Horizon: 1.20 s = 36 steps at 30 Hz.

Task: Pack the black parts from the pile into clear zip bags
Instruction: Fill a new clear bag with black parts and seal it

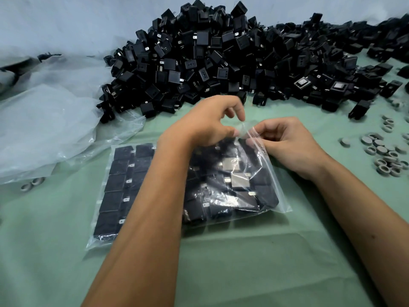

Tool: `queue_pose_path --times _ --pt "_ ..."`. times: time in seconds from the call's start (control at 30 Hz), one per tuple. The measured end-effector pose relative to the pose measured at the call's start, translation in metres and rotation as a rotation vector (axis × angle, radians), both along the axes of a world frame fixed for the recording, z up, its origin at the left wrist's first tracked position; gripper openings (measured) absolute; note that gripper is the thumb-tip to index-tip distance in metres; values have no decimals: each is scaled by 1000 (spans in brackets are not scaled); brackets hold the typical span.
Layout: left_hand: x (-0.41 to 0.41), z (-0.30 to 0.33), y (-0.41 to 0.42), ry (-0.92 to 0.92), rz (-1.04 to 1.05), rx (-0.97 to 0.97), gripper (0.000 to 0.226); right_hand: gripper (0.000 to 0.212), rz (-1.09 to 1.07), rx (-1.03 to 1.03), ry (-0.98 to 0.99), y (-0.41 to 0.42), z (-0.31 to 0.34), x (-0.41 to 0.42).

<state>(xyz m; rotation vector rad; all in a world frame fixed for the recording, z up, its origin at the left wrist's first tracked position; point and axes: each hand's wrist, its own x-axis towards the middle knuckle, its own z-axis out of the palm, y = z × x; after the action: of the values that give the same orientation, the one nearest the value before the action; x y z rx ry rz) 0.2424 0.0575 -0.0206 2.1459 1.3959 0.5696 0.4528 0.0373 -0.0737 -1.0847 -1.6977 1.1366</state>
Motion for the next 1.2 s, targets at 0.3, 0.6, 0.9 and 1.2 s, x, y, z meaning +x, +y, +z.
queue_pose_path --times 0.3,0.6,0.9,1.2 --pt "-42 1 -2 -28 59 -275 29 23 23 24 -66 1 1 -5" --pt "-42 -2 1 -24 79 -299 26 14 -83 61 -110 -2 2 -9" --pt "-38 1 -2 -3 93 -302 27 18 -95 138 -292 -5 14 3" --pt "-37 4 -4 10 95 -291 25 18 -357 276 -364 15 15 -2"
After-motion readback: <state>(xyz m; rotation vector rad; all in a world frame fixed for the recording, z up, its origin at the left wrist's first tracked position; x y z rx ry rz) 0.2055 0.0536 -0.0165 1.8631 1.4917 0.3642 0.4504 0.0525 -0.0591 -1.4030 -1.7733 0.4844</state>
